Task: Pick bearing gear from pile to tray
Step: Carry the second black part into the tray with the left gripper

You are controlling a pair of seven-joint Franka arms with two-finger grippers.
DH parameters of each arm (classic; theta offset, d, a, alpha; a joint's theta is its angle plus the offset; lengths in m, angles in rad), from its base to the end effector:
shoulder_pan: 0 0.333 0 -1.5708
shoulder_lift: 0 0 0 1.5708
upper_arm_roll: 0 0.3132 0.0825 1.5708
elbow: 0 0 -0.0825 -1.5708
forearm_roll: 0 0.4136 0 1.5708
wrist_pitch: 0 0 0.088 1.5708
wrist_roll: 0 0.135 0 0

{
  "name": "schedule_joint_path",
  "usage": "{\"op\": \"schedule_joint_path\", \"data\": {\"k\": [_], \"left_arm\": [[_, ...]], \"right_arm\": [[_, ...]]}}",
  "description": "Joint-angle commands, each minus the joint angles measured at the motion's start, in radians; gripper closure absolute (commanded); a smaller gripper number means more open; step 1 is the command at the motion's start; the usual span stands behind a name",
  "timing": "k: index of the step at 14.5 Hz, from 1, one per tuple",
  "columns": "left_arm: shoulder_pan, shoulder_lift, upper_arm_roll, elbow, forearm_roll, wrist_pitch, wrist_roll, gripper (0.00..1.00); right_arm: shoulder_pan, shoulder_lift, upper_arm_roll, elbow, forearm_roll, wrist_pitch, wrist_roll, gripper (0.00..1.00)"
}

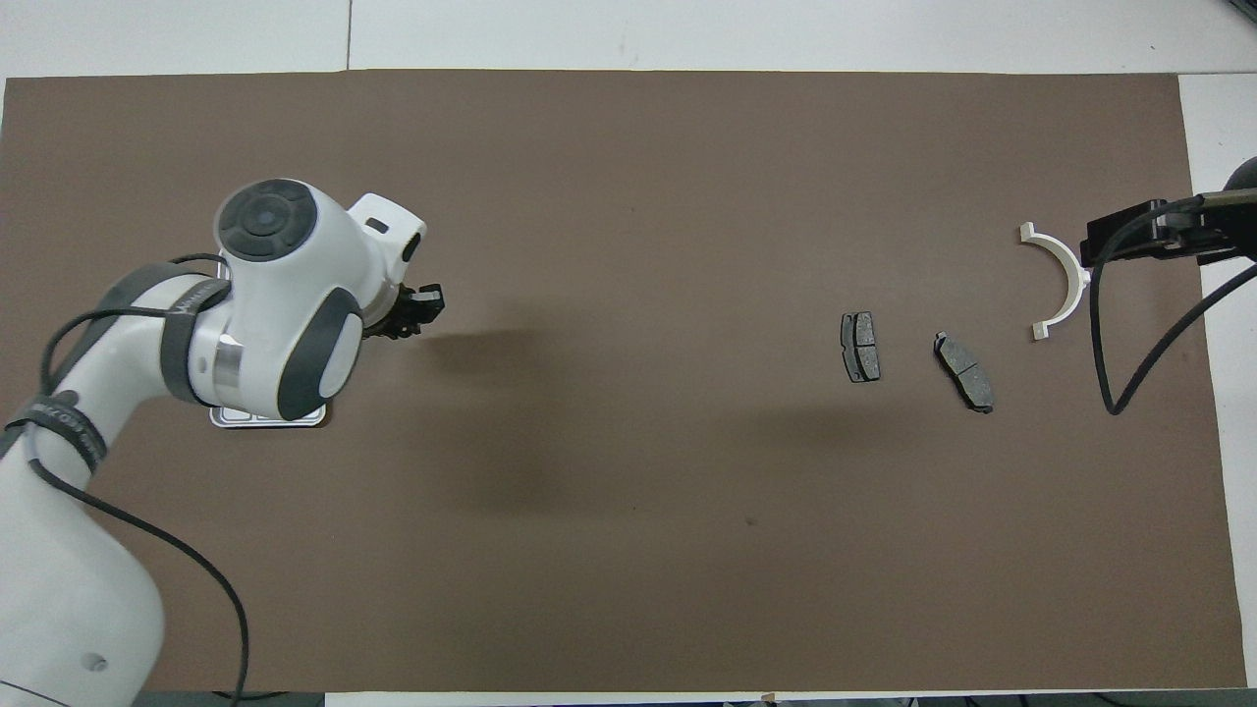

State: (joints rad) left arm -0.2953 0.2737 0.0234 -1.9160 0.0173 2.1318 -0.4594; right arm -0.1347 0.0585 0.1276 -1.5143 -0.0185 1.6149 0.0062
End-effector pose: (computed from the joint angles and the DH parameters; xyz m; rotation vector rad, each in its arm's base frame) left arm 0.6060 -0.1681 0.2997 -3.0885 -0.2743 0.0723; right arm 0.6079 -0.0088 0.5916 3.1297 -0.0207 0.0666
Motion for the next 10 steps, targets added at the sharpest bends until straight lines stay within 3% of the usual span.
{"op": "schedule_joint_path", "data": {"k": [1, 4, 10], "left_arm": [[0.106, -0.024, -0.011, -0.032, 0.003, -0.006, 0.166, 0.89], [0.206, -0.022, -0.011, -0.034, 0.003, 0.019, 0.313, 0.89], [0.275, 0.022, -0.013, -0.04, 0.003, 0.15, 0.387, 0.9]], "right_arm": [[-0.005, -0.02, 0.001, -0.015, 0.022, -0.003, -0.022, 0.0], [-0.013, -0.017, 0.001, -0.015, 0.025, -0.006, -0.057, 0.0], [-0.006, -0.012, 0.0, -0.015, 0.025, -0.007, -0.049, 0.0]]}}
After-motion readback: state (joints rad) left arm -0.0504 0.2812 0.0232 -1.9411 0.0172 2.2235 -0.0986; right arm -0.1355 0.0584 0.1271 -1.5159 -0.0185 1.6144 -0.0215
